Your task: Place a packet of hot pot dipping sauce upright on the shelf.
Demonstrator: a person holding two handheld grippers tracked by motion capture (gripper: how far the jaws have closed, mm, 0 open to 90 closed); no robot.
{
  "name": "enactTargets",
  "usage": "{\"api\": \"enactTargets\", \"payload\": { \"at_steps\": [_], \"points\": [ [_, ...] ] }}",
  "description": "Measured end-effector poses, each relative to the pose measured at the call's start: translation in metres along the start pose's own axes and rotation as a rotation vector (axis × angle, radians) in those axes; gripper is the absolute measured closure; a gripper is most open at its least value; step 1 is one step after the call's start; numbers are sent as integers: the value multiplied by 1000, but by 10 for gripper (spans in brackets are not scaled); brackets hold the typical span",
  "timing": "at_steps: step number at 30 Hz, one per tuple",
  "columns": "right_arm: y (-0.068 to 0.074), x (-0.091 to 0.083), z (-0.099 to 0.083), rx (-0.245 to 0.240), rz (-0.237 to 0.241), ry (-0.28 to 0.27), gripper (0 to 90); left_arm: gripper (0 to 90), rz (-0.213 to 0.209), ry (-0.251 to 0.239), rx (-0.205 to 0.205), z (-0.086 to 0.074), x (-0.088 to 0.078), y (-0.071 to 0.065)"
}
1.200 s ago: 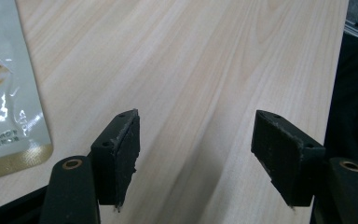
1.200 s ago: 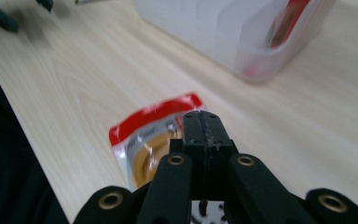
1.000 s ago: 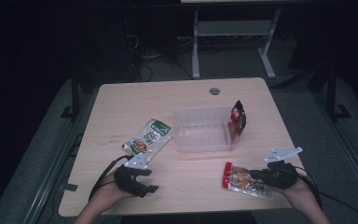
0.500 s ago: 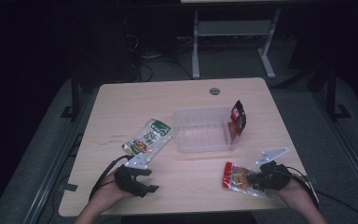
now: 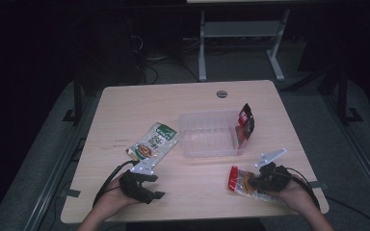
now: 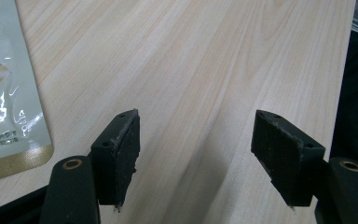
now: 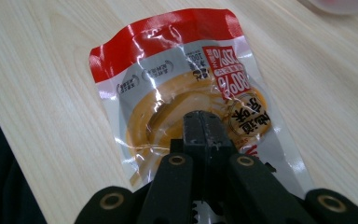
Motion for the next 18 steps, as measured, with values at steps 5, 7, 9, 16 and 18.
{"api": "enactTargets", "payload": {
  "at_steps": [5,7,9,16,18],
  "points": [
    [1,8,9,-24,13,8,899,323,-1,6,9,1,1,-1],
    [2,12,14,-39,18,7,899,323,-3,5,8,1,1,-1],
    [4,16,18,-50,26,10,899,323,-4,5,8,1,1,-1],
    [11,32,38,-99,59,19,899,323,-3,5,14,1,1,-1],
    [14,38,45,-122,69,25,899,323,-4,9,17,1,2,-1]
  ]
}}
Point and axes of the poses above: each handheld gripper's, and its own axes: x roughly forward along the jaws, z roughly out of its top, y roughly to its left, the point moved 1 cm from there along x, roughly forward along the jaws, and after that the axes turned 13 degrees about z, right-handed, at the moved point
